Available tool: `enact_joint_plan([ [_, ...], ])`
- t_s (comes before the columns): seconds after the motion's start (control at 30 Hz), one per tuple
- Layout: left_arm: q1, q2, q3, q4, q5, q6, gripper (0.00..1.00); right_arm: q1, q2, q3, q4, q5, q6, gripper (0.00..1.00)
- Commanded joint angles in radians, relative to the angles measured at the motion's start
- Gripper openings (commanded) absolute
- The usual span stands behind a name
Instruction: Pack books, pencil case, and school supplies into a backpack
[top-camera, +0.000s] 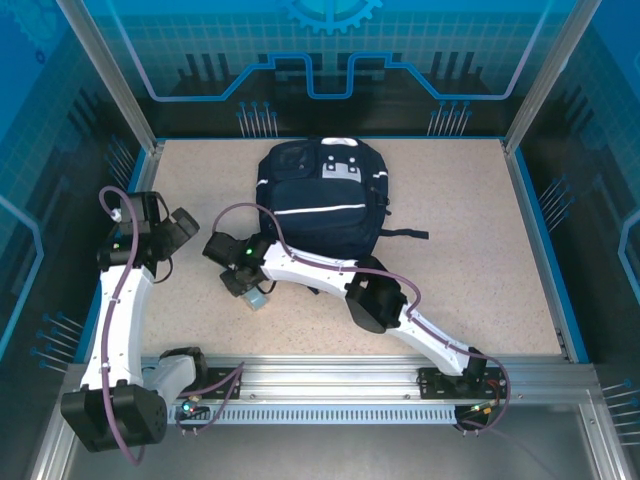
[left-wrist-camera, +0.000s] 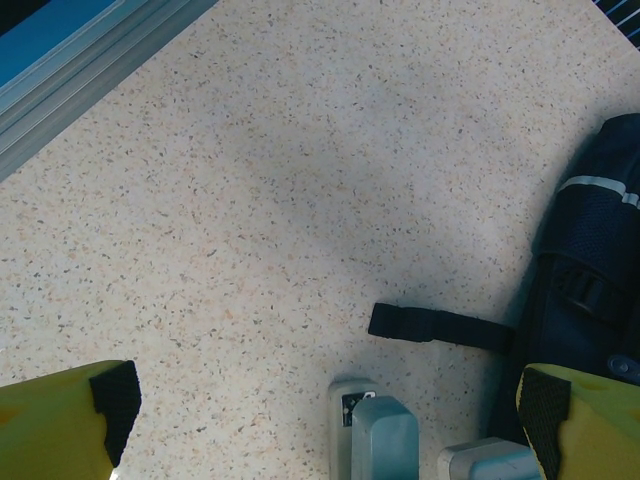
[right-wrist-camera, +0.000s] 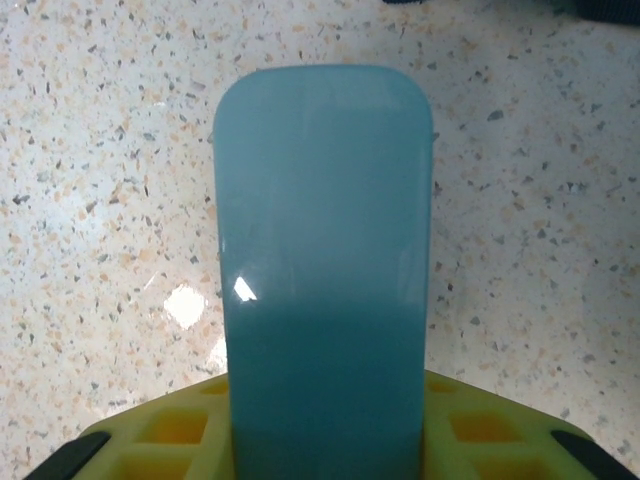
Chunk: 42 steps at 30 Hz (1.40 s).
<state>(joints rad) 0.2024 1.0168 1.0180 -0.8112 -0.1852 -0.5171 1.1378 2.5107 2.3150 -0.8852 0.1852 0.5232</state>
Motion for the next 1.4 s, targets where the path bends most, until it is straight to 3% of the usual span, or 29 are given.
enact_joint_plan([
  [0.0, 0.011, -0.02, -0.009, -0.006, 0.041, 0.007, 0.99, -0.01, -0.148, -0.04, -0.013, -0.033, 0.002, 0.32],
  [0.23, 0.008, -0.066, -0.092, 0.153, 0.365, 0.027, 0.99, -0.059, -0.462, -0.341, 0.133, -0.053, -0.022, 0.31],
  [0.37, -0.009, -0.073, -0.148, 0.274, 0.567, 0.001, 0.99, -0.118, -0.65, -0.572, 0.256, -0.001, -0.007, 0.31],
  [0.43, -0.049, -0.087, -0.183, 0.349, 0.597, -0.028, 0.99, -0.152, -0.728, -0.668, 0.29, 0.036, 0.007, 0.31],
  [0.7, -0.329, 0.022, -0.188, 0.527, 0.576, 0.014, 0.99, -0.333, -1.0, -0.938, 0.317, 0.114, 0.068, 0.32],
  [0.9, -0.532, 0.209, -0.067, 0.524, 0.476, 0.198, 0.96, -0.475, -1.114, -1.031, 0.287, 0.115, 0.119, 0.32],
  [1.23, -0.741, 0.567, 0.31, 0.17, 0.123, 0.674, 0.94, -0.611, -1.218, -1.125, 0.264, 0.087, 0.154, 0.34],
  [1.37, -0.763, 0.655, 0.389, 0.146, 0.108, 0.737, 0.92, -0.642, -1.237, -1.15, 0.265, 0.062, 0.173, 0.35],
])
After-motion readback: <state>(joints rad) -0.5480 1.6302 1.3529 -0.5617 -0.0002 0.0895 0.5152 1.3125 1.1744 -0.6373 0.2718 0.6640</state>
